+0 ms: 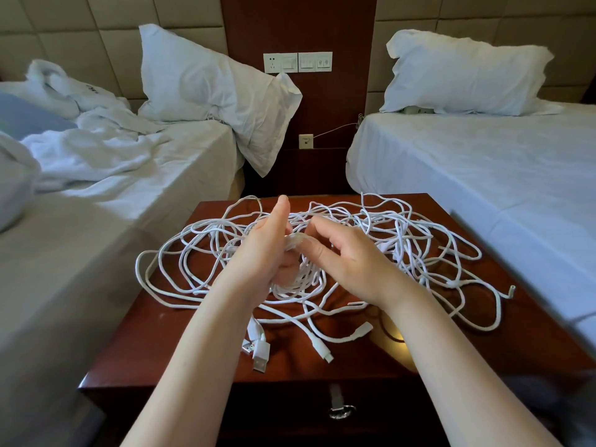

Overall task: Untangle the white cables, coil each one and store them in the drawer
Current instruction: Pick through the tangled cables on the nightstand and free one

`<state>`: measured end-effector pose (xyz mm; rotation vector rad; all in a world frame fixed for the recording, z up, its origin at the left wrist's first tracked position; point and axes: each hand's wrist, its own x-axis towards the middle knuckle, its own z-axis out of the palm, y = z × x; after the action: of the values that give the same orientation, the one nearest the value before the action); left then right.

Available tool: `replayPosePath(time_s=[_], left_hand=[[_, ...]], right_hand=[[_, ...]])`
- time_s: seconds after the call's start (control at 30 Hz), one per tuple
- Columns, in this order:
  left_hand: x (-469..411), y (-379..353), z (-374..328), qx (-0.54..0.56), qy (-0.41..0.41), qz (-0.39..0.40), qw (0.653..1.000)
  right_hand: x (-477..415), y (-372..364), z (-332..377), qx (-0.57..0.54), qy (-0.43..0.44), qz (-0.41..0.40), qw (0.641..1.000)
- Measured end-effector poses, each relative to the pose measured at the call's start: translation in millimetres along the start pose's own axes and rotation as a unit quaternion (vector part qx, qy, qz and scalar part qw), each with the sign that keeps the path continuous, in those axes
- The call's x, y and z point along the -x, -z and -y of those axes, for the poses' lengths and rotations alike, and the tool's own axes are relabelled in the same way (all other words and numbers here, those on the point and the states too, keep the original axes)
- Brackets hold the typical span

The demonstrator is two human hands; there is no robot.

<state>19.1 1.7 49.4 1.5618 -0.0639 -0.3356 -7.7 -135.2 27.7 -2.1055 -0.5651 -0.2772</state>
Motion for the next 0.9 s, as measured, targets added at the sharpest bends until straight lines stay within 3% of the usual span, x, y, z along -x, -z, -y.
replayPosePath(time_s=[0.17, 0.43, 0.6, 0.9], left_hand=[[-7, 4, 1, 0.015, -0.007, -0.030, 0.999], [-4, 2, 10, -0.044, -0.236, -0.054, 0.969], [-3, -1, 18, -0.120, -0.286, -0.052, 0.949], [-3, -22, 22, -0.072, -0.352, -0.176, 0.917]], right_hand=[[-3, -7, -4, 0.051, 0.018, -0.042, 0.998], [-2, -7, 1, -0.044, -0.032, -0.181, 0.982], [0, -2, 4, -0.140, -0.086, -0.264, 0.950], [-7, -18, 4, -0.095, -0.052, -0.257, 0.960]])
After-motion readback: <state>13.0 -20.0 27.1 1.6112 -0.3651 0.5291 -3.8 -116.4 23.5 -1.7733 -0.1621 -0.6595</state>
